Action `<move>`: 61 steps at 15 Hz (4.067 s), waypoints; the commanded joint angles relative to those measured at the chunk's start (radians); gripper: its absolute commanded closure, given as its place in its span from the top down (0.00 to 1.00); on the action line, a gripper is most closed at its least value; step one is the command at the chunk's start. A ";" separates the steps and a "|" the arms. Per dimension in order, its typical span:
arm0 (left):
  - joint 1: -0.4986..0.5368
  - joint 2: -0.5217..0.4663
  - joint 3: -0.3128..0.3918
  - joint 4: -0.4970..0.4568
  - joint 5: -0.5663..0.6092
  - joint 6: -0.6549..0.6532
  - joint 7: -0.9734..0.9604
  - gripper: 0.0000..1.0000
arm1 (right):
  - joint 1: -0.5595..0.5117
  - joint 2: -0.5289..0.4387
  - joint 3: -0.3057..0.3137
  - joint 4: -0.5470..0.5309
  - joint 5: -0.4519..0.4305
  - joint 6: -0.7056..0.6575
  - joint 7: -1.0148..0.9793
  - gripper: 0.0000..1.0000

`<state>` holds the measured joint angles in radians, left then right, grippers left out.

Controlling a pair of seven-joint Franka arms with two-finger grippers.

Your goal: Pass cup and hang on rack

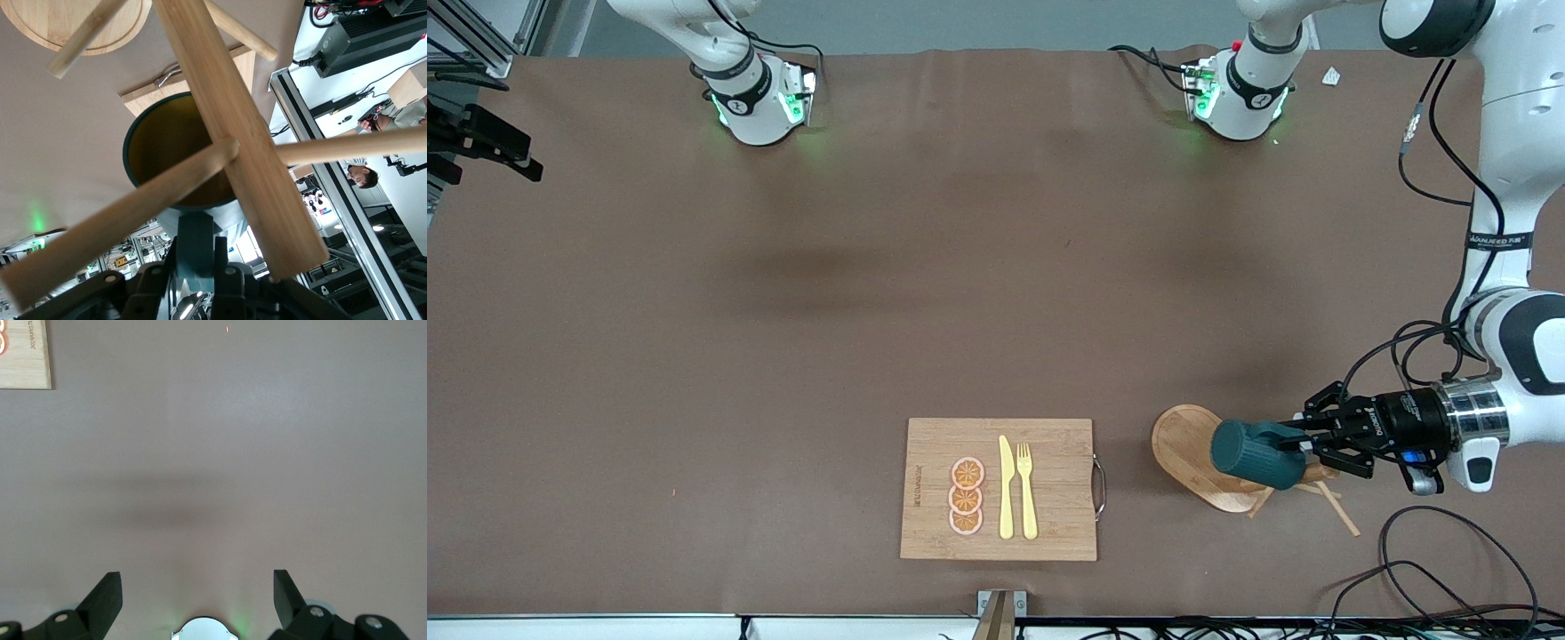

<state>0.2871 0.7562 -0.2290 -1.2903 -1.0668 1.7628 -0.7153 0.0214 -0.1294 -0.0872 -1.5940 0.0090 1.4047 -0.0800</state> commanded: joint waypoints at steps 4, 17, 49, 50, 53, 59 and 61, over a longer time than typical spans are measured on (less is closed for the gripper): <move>0.007 0.003 -0.006 0.003 0.002 -0.016 -0.004 0.19 | 0.003 -0.029 0.003 -0.031 -0.014 0.007 -0.007 1.00; -0.009 -0.139 -0.079 0.006 0.158 -0.017 -0.122 1.00 | 0.003 -0.029 0.003 -0.031 -0.014 0.007 -0.007 1.00; -0.259 -0.891 0.120 -0.377 1.110 -0.239 0.616 1.00 | 0.003 -0.029 0.003 -0.031 -0.014 0.008 -0.007 1.00; -0.256 -0.897 0.117 -0.385 1.108 -0.241 0.617 1.00 | 0.003 -0.029 0.003 -0.031 -0.015 0.007 -0.007 1.00; -0.256 -0.911 0.111 -0.394 1.076 -0.256 0.617 1.00 | 0.005 -0.029 0.004 -0.031 -0.014 0.007 -0.007 1.00; -0.256 -0.908 0.108 -0.380 1.073 -0.290 0.680 1.00 | 0.011 -0.029 0.004 -0.031 -0.014 0.007 -0.007 1.00; -0.256 -0.910 0.106 -0.374 1.071 -0.307 0.682 1.00 | 0.008 -0.029 0.004 -0.031 -0.015 0.007 -0.007 1.00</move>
<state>0.0305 -0.1325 -0.1216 -1.6613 0.0175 1.4810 -0.0557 0.0248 -0.1294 -0.0826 -1.5947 0.0089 1.4044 -0.0809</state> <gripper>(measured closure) 0.000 0.000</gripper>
